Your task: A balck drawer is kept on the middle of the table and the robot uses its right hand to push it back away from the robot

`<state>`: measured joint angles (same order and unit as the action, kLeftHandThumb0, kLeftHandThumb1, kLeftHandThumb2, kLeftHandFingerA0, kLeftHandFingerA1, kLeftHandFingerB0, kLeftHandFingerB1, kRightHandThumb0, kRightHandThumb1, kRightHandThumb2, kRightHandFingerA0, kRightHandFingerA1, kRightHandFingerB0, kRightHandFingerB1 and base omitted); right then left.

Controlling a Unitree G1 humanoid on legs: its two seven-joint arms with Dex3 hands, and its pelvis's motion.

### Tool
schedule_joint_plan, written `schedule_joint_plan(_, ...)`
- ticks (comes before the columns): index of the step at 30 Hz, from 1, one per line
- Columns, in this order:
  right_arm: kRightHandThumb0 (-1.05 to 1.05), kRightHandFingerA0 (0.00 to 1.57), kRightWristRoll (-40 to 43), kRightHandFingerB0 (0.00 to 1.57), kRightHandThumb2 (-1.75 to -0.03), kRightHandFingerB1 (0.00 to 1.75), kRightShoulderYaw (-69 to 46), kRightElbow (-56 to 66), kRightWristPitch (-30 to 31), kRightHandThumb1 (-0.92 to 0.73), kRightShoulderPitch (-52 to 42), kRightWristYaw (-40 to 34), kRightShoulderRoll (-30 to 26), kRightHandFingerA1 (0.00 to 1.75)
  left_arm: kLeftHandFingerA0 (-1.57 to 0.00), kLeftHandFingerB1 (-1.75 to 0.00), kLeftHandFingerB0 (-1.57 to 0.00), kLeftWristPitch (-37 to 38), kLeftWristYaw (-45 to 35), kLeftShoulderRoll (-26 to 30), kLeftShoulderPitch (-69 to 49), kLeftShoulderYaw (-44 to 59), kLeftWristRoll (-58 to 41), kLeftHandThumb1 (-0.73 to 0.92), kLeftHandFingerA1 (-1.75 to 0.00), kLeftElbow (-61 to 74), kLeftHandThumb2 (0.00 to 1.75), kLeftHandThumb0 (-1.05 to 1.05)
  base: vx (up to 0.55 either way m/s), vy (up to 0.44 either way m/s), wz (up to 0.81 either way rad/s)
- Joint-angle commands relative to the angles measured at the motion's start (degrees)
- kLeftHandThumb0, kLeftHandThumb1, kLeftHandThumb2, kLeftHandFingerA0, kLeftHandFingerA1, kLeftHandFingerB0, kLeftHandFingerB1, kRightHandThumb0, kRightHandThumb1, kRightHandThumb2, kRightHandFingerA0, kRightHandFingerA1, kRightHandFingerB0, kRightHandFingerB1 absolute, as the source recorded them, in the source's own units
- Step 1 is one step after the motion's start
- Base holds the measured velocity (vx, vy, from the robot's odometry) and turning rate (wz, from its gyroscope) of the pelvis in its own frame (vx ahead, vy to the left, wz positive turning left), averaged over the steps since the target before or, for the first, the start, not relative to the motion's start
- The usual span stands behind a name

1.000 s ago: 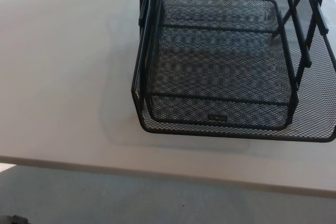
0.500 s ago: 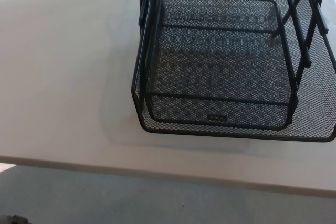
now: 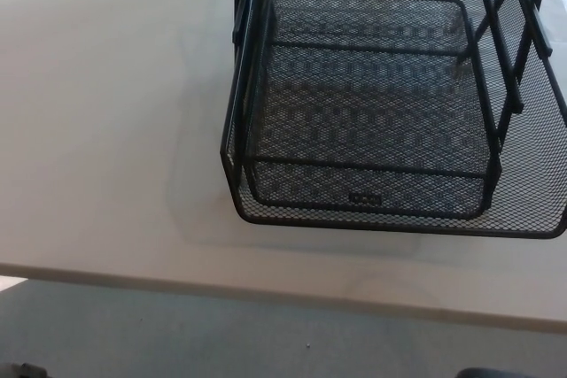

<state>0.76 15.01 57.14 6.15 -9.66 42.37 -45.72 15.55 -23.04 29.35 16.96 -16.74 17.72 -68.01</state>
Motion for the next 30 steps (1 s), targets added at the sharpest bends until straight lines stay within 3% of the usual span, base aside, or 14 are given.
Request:
schedule_joint_plan(1, -0.52, 0.42, 5.92, 0.32, -0.64, 0.34, 4.09, 0.53, 12.53, -0.81, 11.06, 6.99, -1.36, 0.41, -0.48, -0.33, -0.34, 1.20, -0.41, 1.18, -0.11, 0.44, 0.47, 0.70, -0.39, -0.74, 0.62, -0.56, 0.00, 0.000, 0.00)
schedule_joint_plan(14, -0.49, 0.48, 2.22, 0.34, -0.64, 0.34, 17.77, -11.62, 22.09, -0.78, 29.79, 9.63, 7.04, 0.41, -0.51, -0.33, -0.36, 1.55, -0.74, 1.18, 0.14, 0.30, 0.58, 0.74, -0.39, -0.79, 0.62, -0.55, 0.00, 0.000, 0.00)
schedule_joint_plan(30, -0.49, 0.46, -5.39, 0.34, -0.63, 0.34, 26.27, -26.71, 25.46, -0.79, 42.52, 9.93, 12.32, 0.41, -0.49, -0.34, -0.36, 1.56, -1.18, 1.02, 0.27, 0.29, 0.52, 0.74, -0.39, -0.67, 0.62, -0.55, 0.00, 0.000, 0.00)
